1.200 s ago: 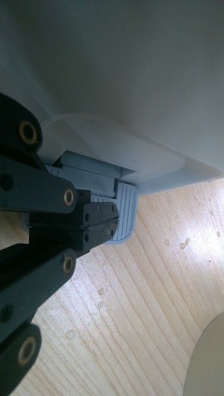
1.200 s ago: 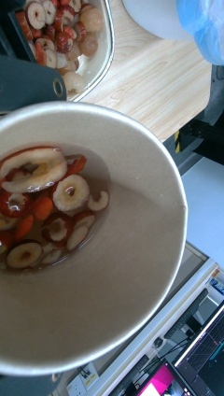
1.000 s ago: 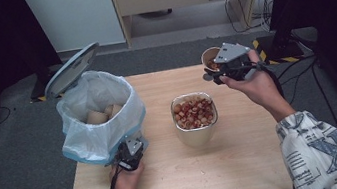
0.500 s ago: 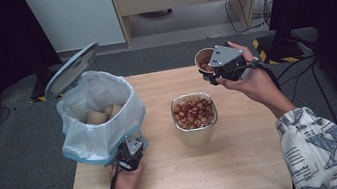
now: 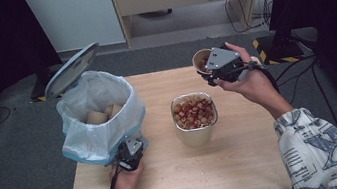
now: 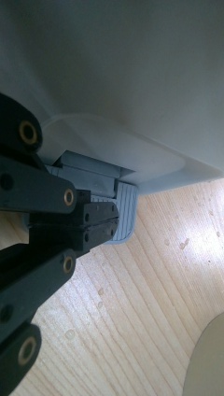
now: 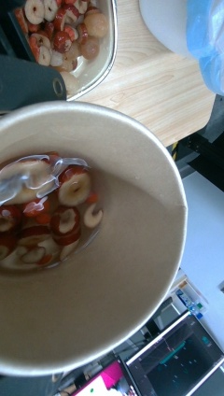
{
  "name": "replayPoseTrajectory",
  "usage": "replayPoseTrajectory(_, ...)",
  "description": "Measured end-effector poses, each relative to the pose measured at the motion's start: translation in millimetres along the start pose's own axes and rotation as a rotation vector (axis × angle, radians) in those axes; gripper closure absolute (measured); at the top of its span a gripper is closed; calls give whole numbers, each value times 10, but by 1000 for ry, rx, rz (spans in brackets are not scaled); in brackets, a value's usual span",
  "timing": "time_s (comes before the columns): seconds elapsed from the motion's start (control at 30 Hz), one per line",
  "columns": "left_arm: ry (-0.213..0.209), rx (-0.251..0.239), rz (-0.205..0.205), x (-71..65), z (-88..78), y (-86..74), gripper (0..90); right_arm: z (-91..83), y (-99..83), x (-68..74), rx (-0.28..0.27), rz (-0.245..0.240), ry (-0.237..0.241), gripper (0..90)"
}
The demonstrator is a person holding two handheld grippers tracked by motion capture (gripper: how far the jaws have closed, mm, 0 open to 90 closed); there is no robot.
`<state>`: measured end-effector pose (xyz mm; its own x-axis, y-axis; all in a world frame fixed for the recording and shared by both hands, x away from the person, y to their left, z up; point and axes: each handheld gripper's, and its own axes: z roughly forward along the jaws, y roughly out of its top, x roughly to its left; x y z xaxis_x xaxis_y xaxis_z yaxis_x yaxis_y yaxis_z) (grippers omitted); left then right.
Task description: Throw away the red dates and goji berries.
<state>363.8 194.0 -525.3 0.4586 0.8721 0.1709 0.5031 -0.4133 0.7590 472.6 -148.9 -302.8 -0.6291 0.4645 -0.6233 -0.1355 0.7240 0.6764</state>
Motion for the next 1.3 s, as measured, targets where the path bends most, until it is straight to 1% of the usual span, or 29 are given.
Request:
replayPoseTrajectory(0.1,0,1,0,0,-1,1,894,-2,37,14,13,-44,-20,326)
replayPoseTrajectory(0.2,0,2,1,1,-2,2,894,6,70,41,16,-84,-28,326)
replayPoseTrajectory(0.33,2,4,3,3,-2,2,894,20,83,63,27,-119,-39,326)
replayPoseTrajectory(0.4,2,5,3,4,-2,2,894,22,90,64,35,-124,-45,326)
replayPoseTrajectory(0.57,2,5,2,3,-2,3,894,10,134,77,35,-140,-53,326)
replayPoseTrajectory(0.67,2,5,2,3,-2,3,894,-1,169,87,42,-175,-65,326)
replayPoseTrajectory(0.73,2,5,3,3,-2,3,894,-7,193,99,50,-211,-76,326)
replayPoseTrajectory(1.0,2,4,2,3,-2,3,894,-24,232,122,59,-266,-89,326)
replayPoseTrajectory(1.17,2,5,2,3,-2,3,893,-38,246,116,58,-273,-92,326)
replayPoseTrajectory(1.3,3,4,2,1,-2,2,893,-44,259,120,54,-271,-89,326)
